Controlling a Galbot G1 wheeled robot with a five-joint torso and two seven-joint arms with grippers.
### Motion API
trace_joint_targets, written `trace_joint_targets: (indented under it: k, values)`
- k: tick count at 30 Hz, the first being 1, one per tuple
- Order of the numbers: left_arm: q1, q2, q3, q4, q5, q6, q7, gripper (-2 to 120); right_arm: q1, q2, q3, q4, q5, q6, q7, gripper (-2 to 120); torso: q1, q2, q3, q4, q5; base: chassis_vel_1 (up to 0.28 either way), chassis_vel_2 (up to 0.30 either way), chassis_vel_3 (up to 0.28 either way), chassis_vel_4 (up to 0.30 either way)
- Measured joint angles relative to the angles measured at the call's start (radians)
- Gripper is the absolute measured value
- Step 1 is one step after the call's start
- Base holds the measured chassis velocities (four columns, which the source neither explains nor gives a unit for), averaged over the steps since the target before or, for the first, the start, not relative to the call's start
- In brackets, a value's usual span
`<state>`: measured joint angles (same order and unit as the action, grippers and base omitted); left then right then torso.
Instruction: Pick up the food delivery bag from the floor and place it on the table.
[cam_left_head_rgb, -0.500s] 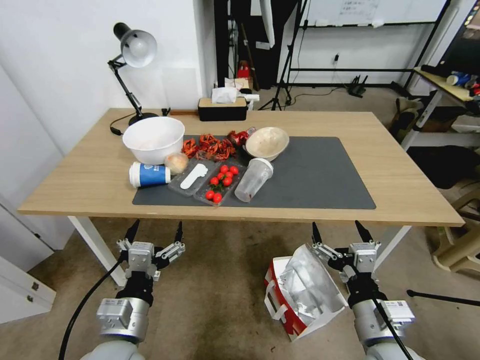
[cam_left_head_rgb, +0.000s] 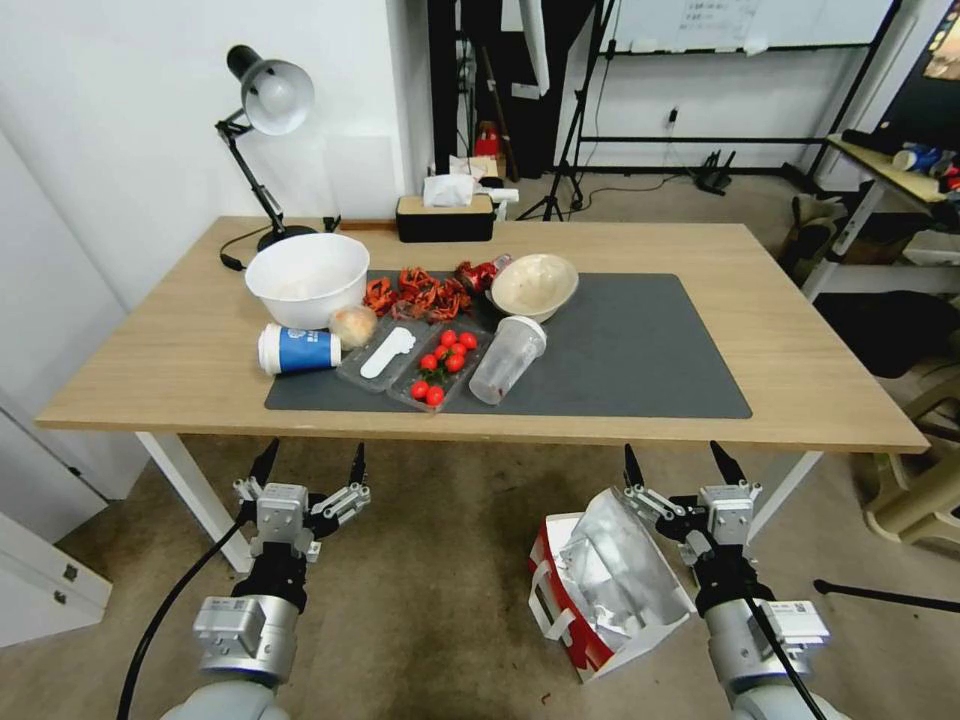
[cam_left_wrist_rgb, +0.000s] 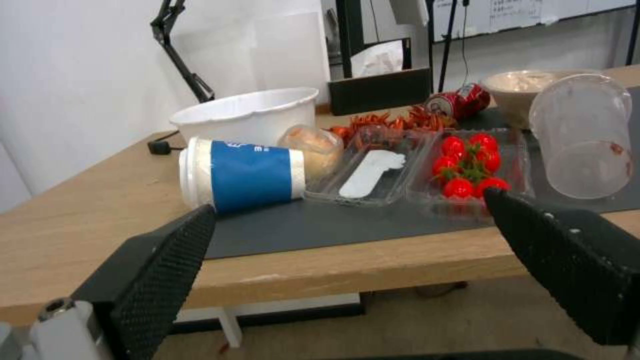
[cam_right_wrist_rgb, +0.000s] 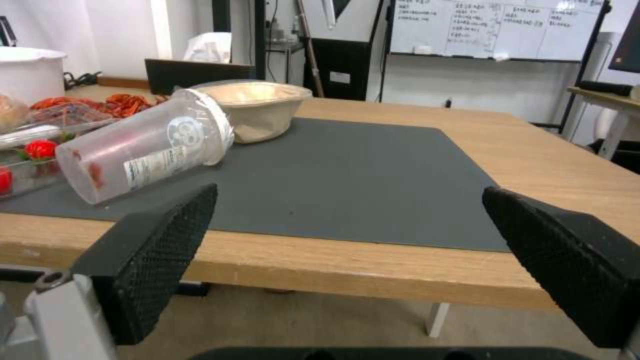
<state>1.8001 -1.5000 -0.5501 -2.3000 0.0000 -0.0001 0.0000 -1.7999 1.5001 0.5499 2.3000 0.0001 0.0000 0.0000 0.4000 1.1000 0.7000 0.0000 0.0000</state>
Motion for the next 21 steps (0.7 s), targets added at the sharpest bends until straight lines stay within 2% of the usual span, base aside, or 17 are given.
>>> trace_joint_targets:
  k: [21]
  values:
    - [0.000,0.000,0.000,0.000,0.000,0.000,0.000,100,0.000,0.000,0.000,0.000,0.000,0.000,0.000,100,0.000,0.000,0.000,0.0000,0.0000,0.000,0.000,0.000,0.000]
